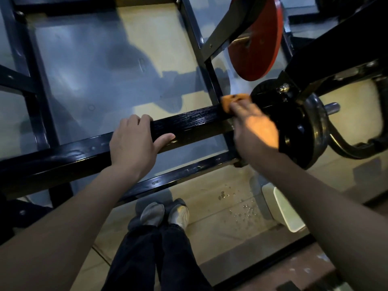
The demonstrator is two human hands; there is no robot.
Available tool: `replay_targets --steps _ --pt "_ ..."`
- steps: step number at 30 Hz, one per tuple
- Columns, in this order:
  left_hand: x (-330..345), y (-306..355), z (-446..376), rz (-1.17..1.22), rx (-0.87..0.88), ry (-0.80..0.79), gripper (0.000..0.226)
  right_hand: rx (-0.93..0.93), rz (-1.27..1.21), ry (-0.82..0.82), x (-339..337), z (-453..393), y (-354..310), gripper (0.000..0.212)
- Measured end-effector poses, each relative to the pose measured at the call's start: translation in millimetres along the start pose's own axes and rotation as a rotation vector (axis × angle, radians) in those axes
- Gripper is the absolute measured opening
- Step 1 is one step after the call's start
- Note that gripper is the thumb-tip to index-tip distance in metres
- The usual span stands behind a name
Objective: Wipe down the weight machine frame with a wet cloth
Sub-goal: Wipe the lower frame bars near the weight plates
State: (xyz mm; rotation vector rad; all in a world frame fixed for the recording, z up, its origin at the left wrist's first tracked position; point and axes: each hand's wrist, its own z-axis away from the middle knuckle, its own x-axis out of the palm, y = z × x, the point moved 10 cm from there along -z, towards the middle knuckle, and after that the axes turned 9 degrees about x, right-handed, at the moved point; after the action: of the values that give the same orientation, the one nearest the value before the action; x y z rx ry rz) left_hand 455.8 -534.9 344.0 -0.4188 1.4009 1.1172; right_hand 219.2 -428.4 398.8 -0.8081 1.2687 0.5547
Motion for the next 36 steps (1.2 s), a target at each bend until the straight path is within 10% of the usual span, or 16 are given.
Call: replay_targets --steps 5,14,21,30,36 --pt "-1 0 -2 -0.011 0.032 -0.011 0.071 -0.517 0.038 -0.133 19 22 -46 0.051" --pt "-1 2 -6 -0.087 0.086 -0.01 0.072 0.206 0.26 0.022 -17 -40 80 0.06" --pt "-2 1 -4 -0.051 0.079 0.014 0.071 -0.432 0.136 -0.117 23 16 -28 0.07" --pt "-3 2 -3 -0.069 0.075 0.016 0.072 0.249 0.192 0.031 -13 -43 87 0.06" --pt "-5 3 0 -0.063 0.062 0.02 0.073 -0.162 0.061 -0.036 26 -1 -14 0.063"
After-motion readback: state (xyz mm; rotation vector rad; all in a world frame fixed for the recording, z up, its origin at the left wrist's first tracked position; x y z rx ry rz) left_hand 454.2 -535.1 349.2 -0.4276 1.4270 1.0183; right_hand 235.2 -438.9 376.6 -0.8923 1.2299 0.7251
